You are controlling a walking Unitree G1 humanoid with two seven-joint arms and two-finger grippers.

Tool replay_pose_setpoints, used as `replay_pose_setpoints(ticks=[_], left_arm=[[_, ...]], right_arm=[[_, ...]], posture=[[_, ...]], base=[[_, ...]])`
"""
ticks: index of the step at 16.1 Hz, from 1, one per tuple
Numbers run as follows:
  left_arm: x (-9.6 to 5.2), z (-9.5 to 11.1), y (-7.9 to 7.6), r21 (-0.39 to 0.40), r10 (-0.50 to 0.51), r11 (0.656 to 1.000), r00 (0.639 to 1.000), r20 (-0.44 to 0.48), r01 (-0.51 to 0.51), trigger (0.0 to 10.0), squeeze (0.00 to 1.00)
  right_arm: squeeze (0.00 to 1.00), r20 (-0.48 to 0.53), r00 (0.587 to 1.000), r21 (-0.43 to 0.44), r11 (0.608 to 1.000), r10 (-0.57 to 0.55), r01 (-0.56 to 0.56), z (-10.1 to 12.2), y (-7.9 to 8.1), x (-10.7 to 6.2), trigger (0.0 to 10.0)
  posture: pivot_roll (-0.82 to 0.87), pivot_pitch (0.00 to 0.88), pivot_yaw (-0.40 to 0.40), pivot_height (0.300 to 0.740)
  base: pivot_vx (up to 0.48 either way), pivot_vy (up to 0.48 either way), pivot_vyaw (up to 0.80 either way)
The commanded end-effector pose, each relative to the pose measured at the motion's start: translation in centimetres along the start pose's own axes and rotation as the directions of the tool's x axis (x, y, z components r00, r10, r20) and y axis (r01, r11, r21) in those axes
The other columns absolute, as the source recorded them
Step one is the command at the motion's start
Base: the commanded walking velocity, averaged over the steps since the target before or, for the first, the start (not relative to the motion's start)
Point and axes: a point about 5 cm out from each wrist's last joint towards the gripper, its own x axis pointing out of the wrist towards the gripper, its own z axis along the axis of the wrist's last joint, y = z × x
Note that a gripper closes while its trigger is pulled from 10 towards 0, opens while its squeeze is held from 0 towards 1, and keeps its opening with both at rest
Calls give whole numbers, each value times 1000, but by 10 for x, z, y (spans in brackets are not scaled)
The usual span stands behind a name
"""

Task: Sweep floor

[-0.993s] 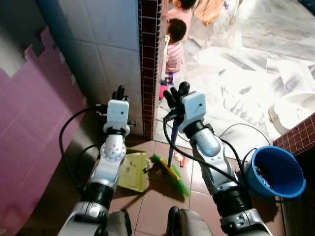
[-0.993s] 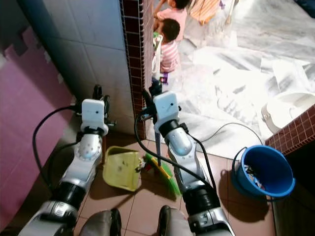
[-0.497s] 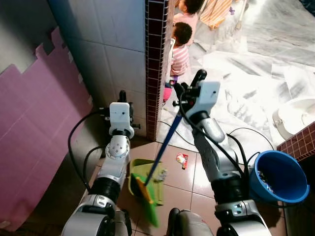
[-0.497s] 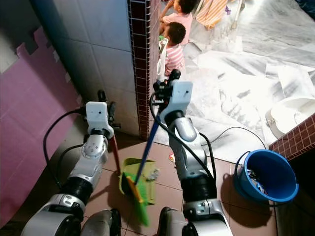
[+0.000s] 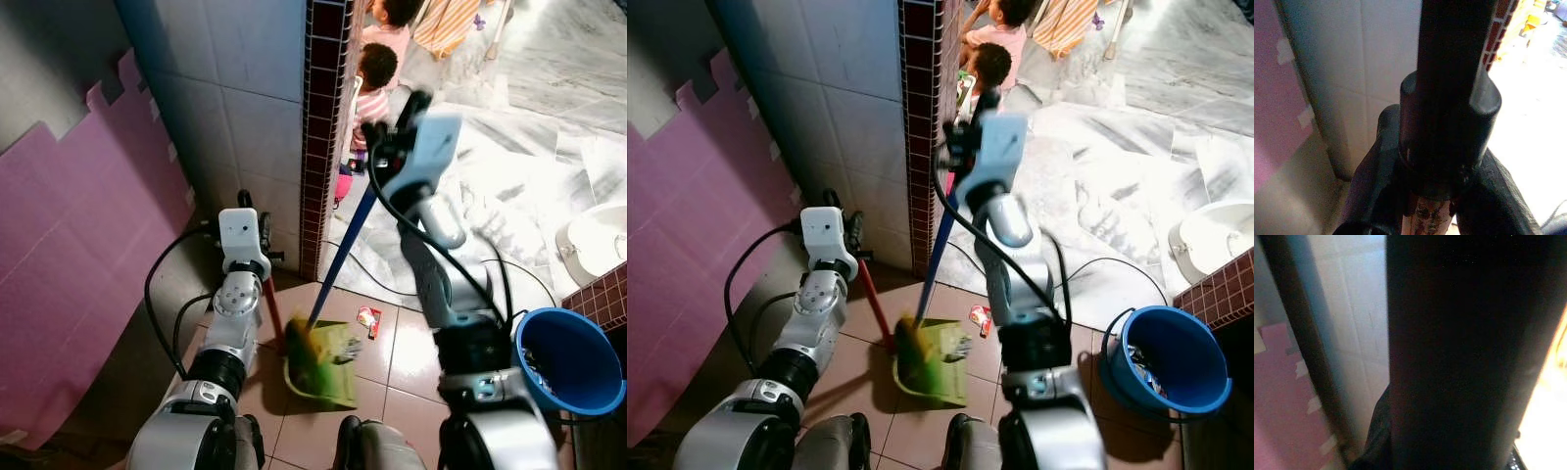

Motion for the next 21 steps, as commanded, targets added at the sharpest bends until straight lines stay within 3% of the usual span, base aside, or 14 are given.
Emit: replay_pose_setpoints(ticks=[1,4,6,9,11,13,14,16,17,19,21], left_arm=[[0,-4,-9,-20,-36,999,999,-29,35,10000,0],[1,-2,-9,-38,-37,999,999,-16,37,10000,0],[1,-1,-8,-46,-39,998,999,-4,38,10000,0],[1,-2,-8,-52,-37,998,999,-11,36,10000,0],[1,-3,-8,-50,-40,998,999,-12,39,10000,0],[1,-3,-8,-48,-41,998,999,-15,41,10000,0],[1,-4,-8,-50,-39,998,999,-17,39,10000,0],[2,-4,-7,-60,-31,998,999,-18,30,10000,0],[2,-3,-4,-107,-10,994,1000,-16,8,10000,0],[4,-1,1,-215,15,976,1000,-23,-20,10000,0],[4,-1,1,-231,20,973,1000,-24,-25,10000,0]], right_arm=[[0,209,977,-115,993,36,-11,41,1,4,10000],[0,181,984,-258,965,4,43,29,-13,-2,10000],[0,138,990,-308,949,-19,61,15,-19,-9,10000],[0,-4,999,-267,962,-54,51,-24,-20,-22,10000],[0,-67,996,-263,964,-56,37,-37,-17,-26,10000],[0,-103,993,-208,977,-64,42,-44,-13,-28,10000],[0,-149,986,-81,995,-72,60,-50,-7,-28,10000],[0,-153,985,22,996,-82,87,-49,-4,-26,10000],[0,-141,986,87,991,-89,102,-44,-4,-22,10000],[0,-118,988,171,978,-102,121,-35,-6,-15,10000],[0,-98,990,169,979,-99,115,-29,-7,-13,10000]], posture=[[-77,100,16,740],[-76,99,13,740],[-73,100,10,740],[-71,96,12,740],[-71,93,13,740],[-71,93,13,740],[-71,93,13,740],[-69,92,11,740],[-69,92,11,740],[-74,93,8,740],[-74,93,8,740]], base=[[0,0,0],[0,0,0],[0,0,0],[0,0,0],[0,0,0],[0,0,0],[0,0,0],[0,0,0],[0,0,0],[0,0,0],[0,0,0]])
